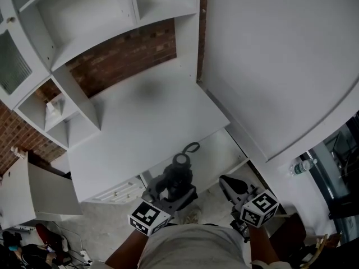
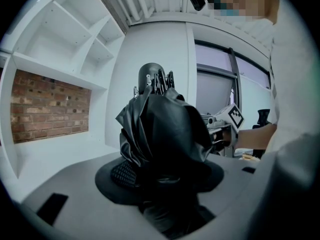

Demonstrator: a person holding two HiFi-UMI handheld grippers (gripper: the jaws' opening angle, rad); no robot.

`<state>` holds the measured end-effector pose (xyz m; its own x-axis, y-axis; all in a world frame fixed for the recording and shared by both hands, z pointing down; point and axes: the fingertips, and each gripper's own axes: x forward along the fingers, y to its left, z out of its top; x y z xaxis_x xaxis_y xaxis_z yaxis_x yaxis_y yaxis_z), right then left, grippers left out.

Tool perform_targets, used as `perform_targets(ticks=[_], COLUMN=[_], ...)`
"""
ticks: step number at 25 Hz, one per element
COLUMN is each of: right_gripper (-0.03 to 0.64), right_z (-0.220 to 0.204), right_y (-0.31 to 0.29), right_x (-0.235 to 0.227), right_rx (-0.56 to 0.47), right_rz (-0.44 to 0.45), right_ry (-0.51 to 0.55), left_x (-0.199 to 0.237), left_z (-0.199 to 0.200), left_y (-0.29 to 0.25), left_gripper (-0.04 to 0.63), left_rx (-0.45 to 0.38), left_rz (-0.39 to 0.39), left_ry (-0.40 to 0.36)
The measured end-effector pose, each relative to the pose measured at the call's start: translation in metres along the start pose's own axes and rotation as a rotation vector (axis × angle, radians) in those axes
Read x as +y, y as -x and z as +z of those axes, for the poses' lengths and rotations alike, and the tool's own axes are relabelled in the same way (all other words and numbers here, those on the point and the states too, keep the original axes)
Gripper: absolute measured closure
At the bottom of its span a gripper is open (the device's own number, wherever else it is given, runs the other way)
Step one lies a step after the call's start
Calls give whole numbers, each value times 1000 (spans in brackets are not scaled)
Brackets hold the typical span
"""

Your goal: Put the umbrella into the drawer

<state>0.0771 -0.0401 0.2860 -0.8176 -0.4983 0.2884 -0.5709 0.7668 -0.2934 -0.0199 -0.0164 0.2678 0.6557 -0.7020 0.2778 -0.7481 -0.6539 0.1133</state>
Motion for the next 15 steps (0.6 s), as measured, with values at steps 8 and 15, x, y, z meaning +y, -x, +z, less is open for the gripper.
perform_targets(ticks=[8,15], right_gripper=[589,589], right_z=[-4,-10], right_y=[-3,-15], right_x=[-4,-2], right_rx=[-4,0], right_rz=[-6,2], right_ry=[-20,-69], left_x=[9,18], left_z=[-5,-4], left_y=[3,1], left_gripper=[331,331], left_rx=[9,31], left_rz=[18,2], left_ry=[28,48])
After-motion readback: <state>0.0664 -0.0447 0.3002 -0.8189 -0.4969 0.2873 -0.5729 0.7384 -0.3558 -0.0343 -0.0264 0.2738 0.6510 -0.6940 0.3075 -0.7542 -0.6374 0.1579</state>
